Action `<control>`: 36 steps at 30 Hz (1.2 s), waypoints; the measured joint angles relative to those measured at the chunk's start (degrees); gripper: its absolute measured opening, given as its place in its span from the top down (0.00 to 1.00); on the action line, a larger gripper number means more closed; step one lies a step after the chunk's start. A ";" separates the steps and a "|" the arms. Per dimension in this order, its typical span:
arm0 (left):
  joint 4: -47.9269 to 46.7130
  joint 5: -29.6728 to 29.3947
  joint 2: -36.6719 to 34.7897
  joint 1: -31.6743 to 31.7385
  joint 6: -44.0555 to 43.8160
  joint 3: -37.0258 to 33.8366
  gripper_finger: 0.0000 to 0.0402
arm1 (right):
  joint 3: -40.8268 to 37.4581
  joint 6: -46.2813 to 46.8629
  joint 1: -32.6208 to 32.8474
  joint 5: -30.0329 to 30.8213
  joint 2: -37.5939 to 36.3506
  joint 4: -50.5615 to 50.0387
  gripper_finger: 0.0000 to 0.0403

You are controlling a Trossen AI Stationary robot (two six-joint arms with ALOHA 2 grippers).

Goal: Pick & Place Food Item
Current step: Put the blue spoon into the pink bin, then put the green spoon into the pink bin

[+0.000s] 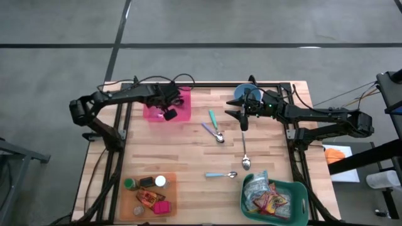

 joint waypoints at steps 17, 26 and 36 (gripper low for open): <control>13.14 5.79 0.00 1.58 4.80 -9.74 0.99 | 0.00 0.00 0.00 -0.01 0.00 -0.01 0.48; 13.34 8.35 0.00 1.90 4.60 -9.90 0.87 | 0.00 0.00 -0.02 0.00 0.00 0.00 0.48; 13.25 10.29 -0.18 1.95 4.60 -9.84 0.67 | 0.00 -0.02 -0.01 -0.02 0.00 -0.02 0.48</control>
